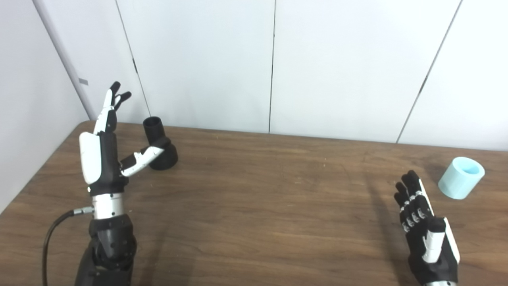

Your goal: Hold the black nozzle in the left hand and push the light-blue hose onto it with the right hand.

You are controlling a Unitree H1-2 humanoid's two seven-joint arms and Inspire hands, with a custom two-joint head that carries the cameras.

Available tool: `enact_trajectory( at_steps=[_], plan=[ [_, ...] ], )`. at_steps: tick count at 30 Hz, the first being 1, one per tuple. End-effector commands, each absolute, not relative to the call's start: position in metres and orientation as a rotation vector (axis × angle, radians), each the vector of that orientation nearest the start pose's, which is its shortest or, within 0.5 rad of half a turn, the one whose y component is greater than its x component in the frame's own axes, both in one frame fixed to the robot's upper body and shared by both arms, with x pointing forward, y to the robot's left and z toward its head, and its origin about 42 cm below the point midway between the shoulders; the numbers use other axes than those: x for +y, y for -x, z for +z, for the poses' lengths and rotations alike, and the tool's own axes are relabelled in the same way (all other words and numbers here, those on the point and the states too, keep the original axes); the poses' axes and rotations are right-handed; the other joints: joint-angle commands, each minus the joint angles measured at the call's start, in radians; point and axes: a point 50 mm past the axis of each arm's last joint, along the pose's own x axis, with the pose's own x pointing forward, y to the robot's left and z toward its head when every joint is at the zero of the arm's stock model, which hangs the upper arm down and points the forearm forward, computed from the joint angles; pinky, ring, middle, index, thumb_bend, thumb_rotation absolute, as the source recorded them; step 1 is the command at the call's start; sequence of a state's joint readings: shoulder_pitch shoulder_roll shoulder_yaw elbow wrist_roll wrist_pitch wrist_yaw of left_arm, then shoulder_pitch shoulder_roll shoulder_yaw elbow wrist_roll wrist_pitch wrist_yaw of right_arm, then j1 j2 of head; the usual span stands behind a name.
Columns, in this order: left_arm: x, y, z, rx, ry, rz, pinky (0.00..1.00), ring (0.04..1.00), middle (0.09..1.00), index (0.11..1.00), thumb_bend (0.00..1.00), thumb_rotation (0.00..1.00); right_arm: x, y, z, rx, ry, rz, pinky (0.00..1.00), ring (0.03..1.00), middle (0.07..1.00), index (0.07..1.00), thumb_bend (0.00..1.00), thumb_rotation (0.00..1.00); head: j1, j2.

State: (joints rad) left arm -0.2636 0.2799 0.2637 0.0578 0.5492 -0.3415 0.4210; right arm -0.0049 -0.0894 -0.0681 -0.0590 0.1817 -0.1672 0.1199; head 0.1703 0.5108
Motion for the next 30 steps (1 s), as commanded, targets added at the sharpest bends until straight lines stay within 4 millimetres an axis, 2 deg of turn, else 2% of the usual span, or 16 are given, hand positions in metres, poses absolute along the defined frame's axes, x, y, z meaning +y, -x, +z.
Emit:
enact_trajectory(
  at_steps=[1, 4, 9, 13, 20, 23, 30],
  plan=[
    [0.372, -0.358, 0.250, -0.726, -0.740, 0.603, 0.80, 0.842, 0.845, 0.894, 0.91, 0.69, -0.251, -0.273, 0.108, -0.188, -0.083, 0.036, 1.00, 1.000, 1.000, 1.000, 0.71, 1.00, 0.001, 0.001],
    [0.382, -0.366, 0.247, -0.690, -0.733, 0.615, 0.77, 0.831, 0.845, 0.889, 0.90, 0.68, -0.250, -0.273, 0.108, -0.189, -0.083, 0.036, 1.00, 1.000, 1.000, 1.000, 0.70, 1.00, 0.001, 0.001],
    [0.404, -0.384, 0.234, -0.549, -0.703, 0.609, 0.84, 0.856, 0.859, 0.898, 0.86, 0.62, -0.249, -0.272, 0.108, -0.192, -0.083, 0.039, 1.00, 1.000, 1.000, 1.000, 0.70, 1.00, -0.003, 0.006],
    [0.427, -0.401, 0.217, -0.390, -0.747, 0.570, 0.81, 0.862, 0.850, 0.879, 0.89, 0.62, -0.248, -0.272, 0.109, -0.193, -0.082, 0.042, 1.00, 1.000, 1.000, 1.000, 0.70, 1.00, -0.006, 0.008],
    [0.425, -0.411, 0.205, -0.225, -0.698, 0.442, 0.77, 0.792, 0.800, 0.829, 0.91, 0.61, -0.249, -0.272, 0.109, -0.191, -0.077, 0.044, 1.00, 1.000, 1.000, 1.000, 0.70, 1.00, -0.009, 0.014],
    [0.421, -0.413, 0.206, -0.202, -0.706, 0.413, 0.72, 0.788, 0.795, 0.804, 0.93, 0.59, -0.249, -0.272, 0.110, -0.191, -0.076, 0.045, 1.00, 1.000, 1.000, 1.000, 0.71, 1.00, -0.007, 0.019],
    [0.415, -0.423, 0.206, -0.109, -0.821, 0.293, 0.88, 0.778, 0.745, 0.740, 0.92, 0.60, -0.251, -0.272, 0.111, -0.185, -0.066, 0.045, 1.00, 1.000, 1.000, 1.000, 0.71, 1.00, -0.006, 0.029]
  ],
)
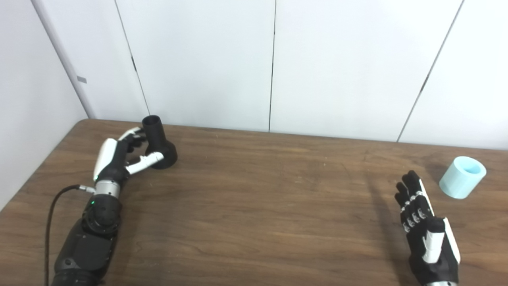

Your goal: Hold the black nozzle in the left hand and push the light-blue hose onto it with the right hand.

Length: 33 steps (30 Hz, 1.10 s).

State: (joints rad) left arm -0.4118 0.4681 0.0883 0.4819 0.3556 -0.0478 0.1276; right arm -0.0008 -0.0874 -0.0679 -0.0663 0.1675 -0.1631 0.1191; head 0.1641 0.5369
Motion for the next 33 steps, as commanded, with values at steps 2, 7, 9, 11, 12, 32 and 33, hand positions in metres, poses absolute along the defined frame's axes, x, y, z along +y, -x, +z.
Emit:
enact_trajectory(
  at_steps=[2, 7, 9, 11, 12, 32, 33],
  plan=[
    [0.413, -0.425, 0.205, -0.094, -0.841, 0.277, 0.89, 0.776, 0.742, 0.739, 0.93, 0.60, -0.251, -0.272, 0.111, -0.183, -0.062, 0.045, 1.00, 1.000, 1.000, 1.000, 0.71, 1.00, 0.000, 0.002],
    [0.408, -0.430, 0.199, -0.073, -0.897, 0.244, 0.82, 0.766, 0.725, 0.722, 0.94, 0.61, -0.252, -0.273, 0.111, -0.174, -0.050, 0.045, 1.00, 1.000, 1.000, 1.000, 0.69, 1.00, 0.000, 0.002],
    [0.407, -0.431, 0.197, -0.063, -0.917, 0.234, 0.81, 0.764, 0.722, 0.719, 0.94, 0.61, -0.253, -0.273, 0.112, -0.172, -0.048, 0.045, 1.00, 1.000, 1.000, 1.000, 0.69, 1.00, -0.004, 0.010],
    [0.407, -0.433, 0.195, -0.049, -0.934, 0.223, 0.80, 0.761, 0.721, 0.717, 0.94, 0.61, -0.253, -0.272, 0.112, -0.170, -0.046, 0.045, 1.00, 1.000, 1.000, 1.000, 0.69, 1.00, -0.006, 0.013],
    [0.407, -0.433, 0.194, -0.042, -0.940, 0.218, 0.80, 0.759, 0.721, 0.716, 0.94, 0.61, -0.253, -0.272, 0.112, -0.168, -0.046, 0.045, 1.00, 1.000, 1.000, 1.000, 0.68, 1.00, -0.006, 0.013],
    [0.388, -0.446, 0.182, 0.028, -0.932, 0.225, 0.66, 0.563, 0.585, 0.611, 0.82, 0.29, -0.250, -0.271, 0.117, -0.160, -0.054, 0.040, 1.00, 1.000, 1.000, 1.000, 0.68, 1.00, -0.017, 0.032],
    [0.387, -0.446, 0.180, 0.021, -0.927, 0.226, 0.58, 0.531, 0.558, 0.590, 0.79, 0.23, -0.249, -0.271, 0.117, -0.159, -0.054, 0.040, 1.00, 1.000, 1.000, 1.000, 0.68, 1.00, -0.019, 0.034]
  ],
)
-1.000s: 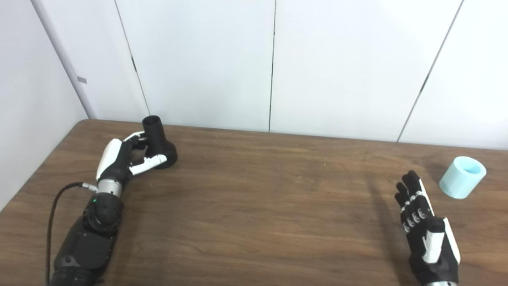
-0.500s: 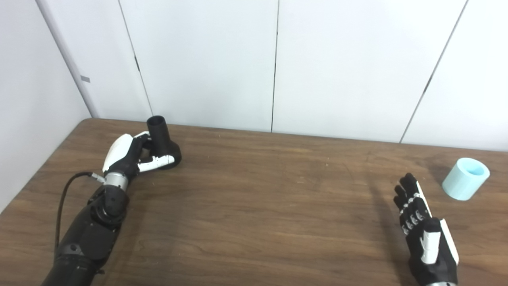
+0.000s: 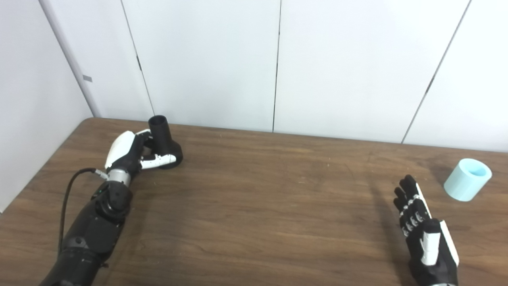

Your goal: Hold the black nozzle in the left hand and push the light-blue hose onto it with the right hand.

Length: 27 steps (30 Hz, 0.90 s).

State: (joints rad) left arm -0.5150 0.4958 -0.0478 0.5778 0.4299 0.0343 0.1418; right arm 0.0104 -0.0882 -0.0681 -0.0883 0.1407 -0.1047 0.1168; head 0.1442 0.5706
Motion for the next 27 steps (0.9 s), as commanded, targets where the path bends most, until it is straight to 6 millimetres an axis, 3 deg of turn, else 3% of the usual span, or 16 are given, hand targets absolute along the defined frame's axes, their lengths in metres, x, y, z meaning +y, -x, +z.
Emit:
enact_trajectory(
  at_steps=[1, 3, 5, 20, 24, 27],
  plan=[
    [0.386, -0.446, 0.178, 0.015, -0.919, 0.218, 0.46, 0.492, 0.528, 0.531, 0.63, 0.13, -0.249, -0.271, 0.117, -0.158, -0.055, 0.040, 1.00, 1.000, 1.000, 1.000, 0.68, 1.00, 0.001, 0.000],
    [0.384, -0.447, 0.174, 0.009, -0.913, 0.200, 0.38, 0.450, 0.489, 0.497, 0.54, 0.08, -0.248, -0.271, 0.118, -0.156, -0.055, 0.041, 1.00, 1.000, 1.000, 1.000, 0.68, 1.00, -0.002, 0.003],
    [0.382, -0.447, 0.172, 0.005, -0.916, 0.185, 0.35, 0.415, 0.462, 0.489, 0.52, 0.06, -0.247, -0.271, 0.119, -0.155, -0.055, 0.041, 1.00, 1.000, 1.000, 1.000, 0.68, 1.00, -0.003, 0.004],
    [0.354, -0.436, 0.155, -0.015, -0.892, 0.100, 0.33, 0.402, 0.453, 0.487, 0.52, 0.06, -0.245, -0.271, 0.122, -0.155, -0.054, 0.046, 1.00, 1.000, 1.000, 1.000, 0.68, 1.00, -0.017, 0.021],
    [0.333, -0.429, 0.146, -0.010, -0.904, 0.023, 0.32, 0.399, 0.450, 0.487, 0.52, 0.06, -0.245, -0.271, 0.122, -0.153, -0.053, 0.046, 1.00, 1.000, 1.000, 1.000, 0.68, 1.00, -0.023, 0.029],
    [0.306, -0.418, 0.130, -0.011, -0.923, -0.080, 0.32, 0.394, 0.444, 0.487, 0.52, 0.06, -0.244, -0.271, 0.123, -0.150, -0.051, 0.047, 1.00, 1.000, 1.000, 1.000, 0.68, 1.00, -0.029, 0.036]
  ],
)
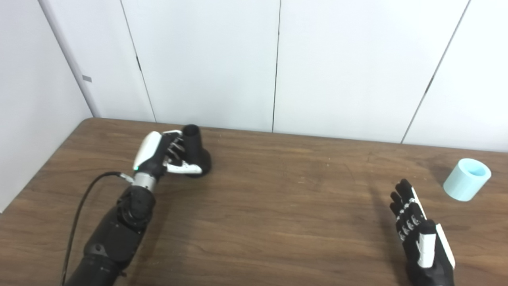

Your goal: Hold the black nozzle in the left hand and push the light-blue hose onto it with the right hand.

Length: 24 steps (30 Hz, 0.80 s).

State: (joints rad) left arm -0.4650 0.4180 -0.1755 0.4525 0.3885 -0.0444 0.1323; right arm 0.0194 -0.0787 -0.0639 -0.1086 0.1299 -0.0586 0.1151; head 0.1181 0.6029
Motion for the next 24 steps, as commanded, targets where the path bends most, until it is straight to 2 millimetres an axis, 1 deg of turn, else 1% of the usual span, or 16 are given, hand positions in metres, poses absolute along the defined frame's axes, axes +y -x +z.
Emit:
enact_trajectory(
  at_steps=[1, 3, 6, 8, 9, 12, 13, 15, 16, 17, 18, 20, 21, 22, 23, 24],
  plan=[
    [0.297, -0.414, 0.124, -0.011, -0.930, -0.114, 0.32, 0.394, 0.442, 0.487, 0.52, 0.07, -0.243, -0.271, 0.124, -0.149, -0.051, 0.047, 1.00, 1.000, 1.000, 1.000, 0.68, 1.00, -0.005, 0.006],
    [0.275, -0.407, 0.115, -0.013, -0.947, -0.186, 0.33, 0.394, 0.441, 0.487, 0.52, 0.07, -0.242, -0.271, 0.124, -0.147, -0.052, 0.047, 1.00, 1.000, 1.000, 1.000, 0.67, 1.00, -0.010, 0.008],
    [0.238, -0.390, 0.103, -0.019, -0.951, -0.312, 0.35, 0.410, 0.454, 0.487, 0.52, 0.07, -0.241, -0.271, 0.125, -0.141, -0.054, 0.047, 0.99, 1.000, 1.000, 1.000, 0.67, 1.00, -0.022, 0.014],
    [0.224, -0.382, 0.099, -0.022, -0.948, -0.362, 0.36, 0.416, 0.461, 0.487, 0.52, 0.08, -0.239, -0.271, 0.126, -0.139, -0.055, 0.046, 0.99, 1.000, 1.000, 1.000, 0.67, 1.00, -0.032, 0.019],
    [0.220, -0.380, 0.098, -0.023, -0.947, -0.376, 0.36, 0.421, 0.468, 0.488, 0.52, 0.08, -0.239, -0.271, 0.126, -0.139, -0.055, 0.046, 0.99, 1.000, 1.000, 1.000, 0.67, 1.00, -0.032, 0.019],
    [0.196, -0.366, 0.090, -0.035, -0.929, -0.472, 0.36, 0.432, 0.482, 0.488, 0.52, 0.08, -0.235, -0.271, 0.127, -0.136, -0.058, 0.047, 0.98, 1.000, 1.000, 1.000, 0.67, 1.00, -0.053, 0.022],
    [0.186, -0.358, 0.086, -0.040, -0.911, -0.518, 0.36, 0.427, 0.479, 0.488, 0.52, 0.08, -0.233, -0.271, 0.129, -0.136, -0.059, 0.048, 0.98, 0.999, 1.000, 1.000, 0.67, 1.00, -0.066, 0.025],
    [0.170, -0.348, 0.081, -0.050, -0.890, -0.582, 0.32, 0.391, 0.454, 0.487, 0.52, 0.07, -0.231, -0.271, 0.131, -0.136, -0.060, 0.048, 0.98, 0.998, 1.000, 1.000, 0.67, 1.00, -0.069, 0.025],
    [0.164, -0.343, 0.080, -0.057, -0.886, -0.610, 0.31, 0.374, 0.441, 0.486, 0.52, 0.07, -0.229, -0.272, 0.131, -0.136, -0.061, 0.048, 0.98, 0.997, 1.000, 1.000, 0.67, 1.00, -0.090, 0.029],
    [0.161, -0.341, 0.079, -0.061, -0.885, -0.626, 0.31, 0.368, 0.436, 0.485, 0.52, 0.07, -0.228, -0.272, 0.132, -0.136, -0.061, 0.047, 0.99, 0.994, 1.000, 1.000, 0.68, 1.00, -0.090, 0.029],
    [0.156, -0.338, 0.077, -0.067, -0.883, -0.646, 0.32, 0.364, 0.433, 0.485, 0.52, 0.07, -0.226, -0.272, 0.132, -0.135, -0.061, 0.045, 0.99, 0.993, 1.000, 1.000, 0.68, 1.00, -0.108, 0.031],
    [0.150, -0.332, 0.075, -0.075, -0.882, -0.670, 0.31, 0.362, 0.426, 0.484, 0.52, 0.07, -0.223, -0.273, 0.132, -0.134, -0.059, 0.042, 0.98, 0.989, 1.000, 1.000, 0.68, 1.00, -0.111, 0.032],
    [0.147, -0.327, 0.073, -0.082, -0.888, -0.683, 0.30, 0.361, 0.424, 0.484, 0.52, 0.07, -0.220, -0.273, 0.133, -0.134, -0.057, 0.041, 0.98, 0.987, 1.000, 1.000, 0.67, 1.00, -0.142, 0.038],
    [0.146, -0.324, 0.071, -0.087, -0.892, -0.691, 0.31, 0.363, 0.426, 0.484, 0.52, 0.07, -0.218, -0.273, 0.134, -0.135, -0.055, 0.040, 0.97, 0.987, 1.000, 1.000, 0.67, 1.00, -0.142, 0.038],
    [0.145, -0.320, 0.069, -0.098, -0.909, -0.704, 0.31, 0.363, 0.427, 0.484, 0.52, 0.07, -0.214, -0.273, 0.135, -0.135, -0.054, 0.038, 0.97, 0.987, 1.000, 1.000, 0.67, 1.00, -0.159, 0.041],
    [0.147, -0.316, 0.067, -0.109, -0.933, -0.718, 0.36, 0.376, 0.428, 0.484, 0.52, 0.07, -0.211, -0.273, 0.136, -0.136, -0.054, 0.035, 0.97, 0.987, 1.000, 1.000, 0.67, 1.00, -0.172, 0.043]
  ],
)
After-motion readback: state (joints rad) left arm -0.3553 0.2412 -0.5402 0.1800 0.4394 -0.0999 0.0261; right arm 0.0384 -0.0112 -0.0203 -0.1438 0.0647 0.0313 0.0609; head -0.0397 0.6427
